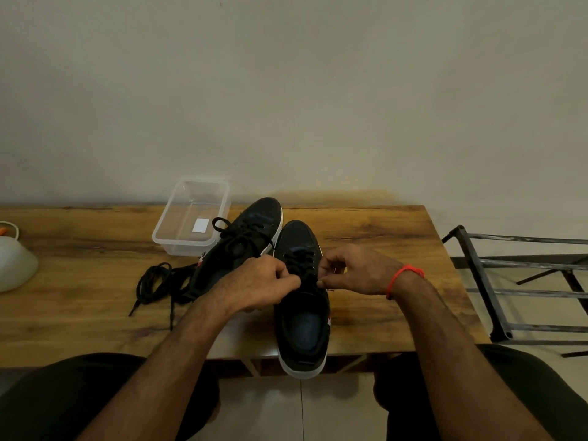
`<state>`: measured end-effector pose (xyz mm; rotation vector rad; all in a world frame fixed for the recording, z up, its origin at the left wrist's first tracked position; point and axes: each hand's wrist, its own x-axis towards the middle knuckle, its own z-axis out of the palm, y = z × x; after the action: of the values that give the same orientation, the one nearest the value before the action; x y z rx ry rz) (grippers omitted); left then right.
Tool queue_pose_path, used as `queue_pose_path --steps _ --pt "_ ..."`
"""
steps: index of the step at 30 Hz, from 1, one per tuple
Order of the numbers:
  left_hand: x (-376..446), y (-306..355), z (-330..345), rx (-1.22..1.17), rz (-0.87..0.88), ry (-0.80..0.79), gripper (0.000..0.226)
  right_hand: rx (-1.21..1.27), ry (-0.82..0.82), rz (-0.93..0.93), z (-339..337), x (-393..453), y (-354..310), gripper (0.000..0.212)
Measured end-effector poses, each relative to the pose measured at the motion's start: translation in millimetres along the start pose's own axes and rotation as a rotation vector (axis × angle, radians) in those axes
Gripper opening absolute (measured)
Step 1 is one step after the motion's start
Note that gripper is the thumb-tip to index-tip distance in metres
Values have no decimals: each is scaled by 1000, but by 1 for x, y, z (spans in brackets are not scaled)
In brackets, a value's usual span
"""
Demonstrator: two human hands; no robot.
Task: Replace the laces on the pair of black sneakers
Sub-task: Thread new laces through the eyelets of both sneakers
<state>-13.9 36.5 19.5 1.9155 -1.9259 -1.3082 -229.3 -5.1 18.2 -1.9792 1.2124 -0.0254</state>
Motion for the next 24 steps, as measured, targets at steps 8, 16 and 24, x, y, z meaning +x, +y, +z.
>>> queue_pose_path --steps 8,16,24 --pt "4 -11 -4 58 181 163 8 -4 9 -1 -1 -1 0 3" --pt "5 -11 0 99 266 110 23 -14 4 0 -1 -1 0 2" --pt "4 -10 -2 117 309 109 22 -11 -9 12 0 0 -1 3"
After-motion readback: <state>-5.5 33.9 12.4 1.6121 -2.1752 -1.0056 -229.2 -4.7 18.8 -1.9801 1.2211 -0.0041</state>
